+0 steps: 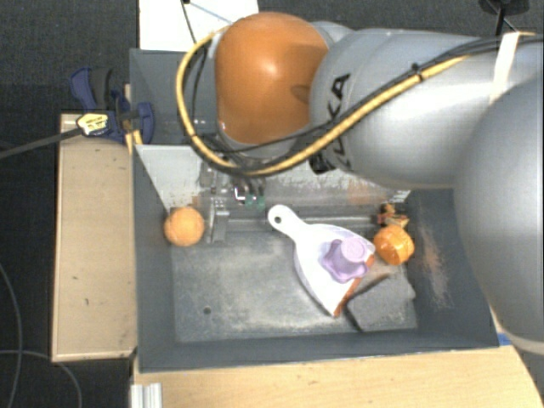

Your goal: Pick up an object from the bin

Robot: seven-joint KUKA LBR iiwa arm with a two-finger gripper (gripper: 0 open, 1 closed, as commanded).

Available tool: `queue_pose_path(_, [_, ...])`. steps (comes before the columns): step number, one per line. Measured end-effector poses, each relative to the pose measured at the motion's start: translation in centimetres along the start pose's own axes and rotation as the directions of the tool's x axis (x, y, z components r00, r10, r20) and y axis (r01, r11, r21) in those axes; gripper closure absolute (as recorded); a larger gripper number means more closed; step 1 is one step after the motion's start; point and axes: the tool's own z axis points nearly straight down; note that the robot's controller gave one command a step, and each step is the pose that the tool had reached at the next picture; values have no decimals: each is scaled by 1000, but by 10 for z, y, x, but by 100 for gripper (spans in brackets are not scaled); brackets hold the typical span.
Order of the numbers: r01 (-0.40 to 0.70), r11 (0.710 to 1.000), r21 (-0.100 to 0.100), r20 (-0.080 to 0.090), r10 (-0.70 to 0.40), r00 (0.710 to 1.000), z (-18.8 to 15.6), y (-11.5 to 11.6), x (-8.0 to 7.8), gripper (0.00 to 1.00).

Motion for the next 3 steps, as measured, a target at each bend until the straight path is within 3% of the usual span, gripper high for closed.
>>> queue_pose_path(1, [-6,1000,-2,8,6,1000,-5,-2,-1,0])
queue_pose_path(2, [0,1000,1,0,0,1000,82,14,-1,0])
queue_pose_path(3, [35,999,-1,9,-35,999,76,15,-4,0])
